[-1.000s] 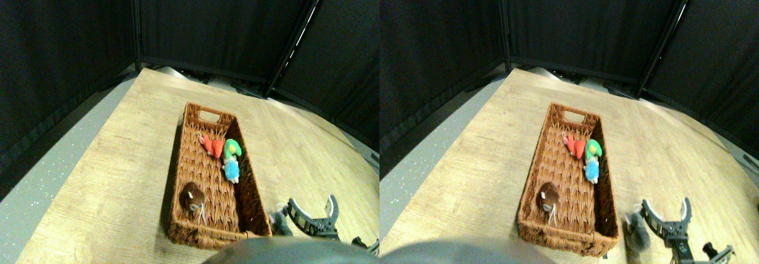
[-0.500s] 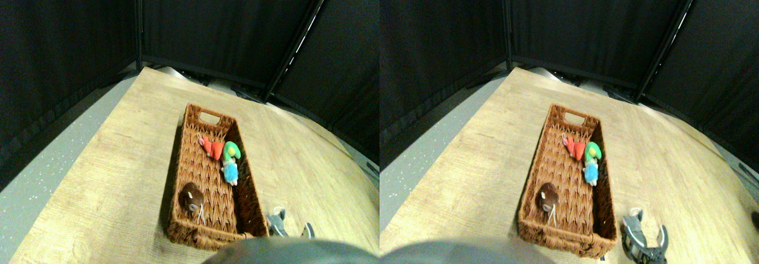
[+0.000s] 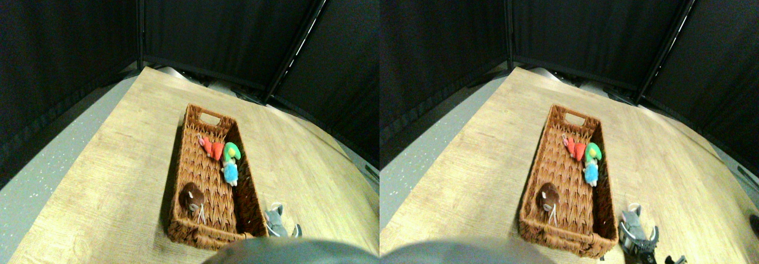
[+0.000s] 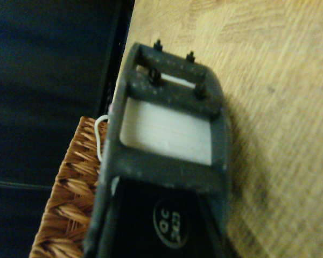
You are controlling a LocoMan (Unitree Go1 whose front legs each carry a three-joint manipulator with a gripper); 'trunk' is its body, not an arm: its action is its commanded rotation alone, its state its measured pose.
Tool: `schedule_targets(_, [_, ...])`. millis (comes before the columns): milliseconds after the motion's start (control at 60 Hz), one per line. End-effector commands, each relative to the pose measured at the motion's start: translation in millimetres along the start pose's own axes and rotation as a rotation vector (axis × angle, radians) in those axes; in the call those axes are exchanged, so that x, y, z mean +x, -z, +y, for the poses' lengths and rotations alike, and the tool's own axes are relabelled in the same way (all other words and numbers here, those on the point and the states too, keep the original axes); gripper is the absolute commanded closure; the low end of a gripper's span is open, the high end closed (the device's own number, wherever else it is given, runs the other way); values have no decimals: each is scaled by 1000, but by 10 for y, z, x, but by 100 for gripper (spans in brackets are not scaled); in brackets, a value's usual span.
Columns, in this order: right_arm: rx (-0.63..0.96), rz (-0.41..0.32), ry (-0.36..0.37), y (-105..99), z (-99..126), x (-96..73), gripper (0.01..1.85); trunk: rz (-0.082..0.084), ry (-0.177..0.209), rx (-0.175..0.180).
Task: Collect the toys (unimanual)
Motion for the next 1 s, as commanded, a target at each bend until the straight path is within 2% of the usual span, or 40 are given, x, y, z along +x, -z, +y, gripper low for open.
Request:
schedule_targets(17, [-18, -34, -17, -35, -4, 41, 89, 4, -4, -11])
schedule_targets(100, [-8, -47, -30, -44, 0, 61, 99, 4, -5, -9])
schedule_targets(133, [8, -57, -39, -44, 2, 70, 120, 5, -3, -8])
schedule_targets(150, [9, -66, -44, -42, 6, 73, 139, 5, -3, -8])
schedule_targets(167, [9, -66, -44, -42, 6, 73, 139, 5, -3, -8])
schedule_targets(200, [8, -92, -44, -39, 17, 77, 173, 5, -1, -7])
schedule_targets(217, [5, -106, -43, -35, 27, 78, 180, 5, -1, -7])
schedule_targets(300, [-11, -151, -42, -27, 73, 75, 180, 6, 1, -4])
schedule_targets(350, [-27, -176, -69, -21, 113, 74, 180, 5, 2, -4])
schedule_targets(550, [-59, -194, -107, -65, 261, 85, 180, 0, 6, 0])
schedule_targets(650, [-74, -180, -127, -75, 374, 78, 180, -5, 10, 4])
schedule_targets(683, [-82, -142, -149, -83, 431, 93, 180, -5, 10, 4])
schedule_targets(750, [-103, -123, -177, -83, 500, 103, 180, -8, 12, 3])
schedule_targets(800, [-130, -132, -205, -62, 630, 114, 180, -10, 12, 2])
schedule_targets(867, [-186, -80, -235, -32, 840, 150, 180, -17, 13, -2])
schedule_targets(917, [-188, -72, -255, -21, 926, 167, 180, -18, 14, -3])
schedule_targets(967, [-273, -88, -272, 21, 1078, 158, 180, -21, 11, -7])
schedule_targets(1000, [-275, -87, -274, 38, 1125, 154, 180, -24, 10, -10])
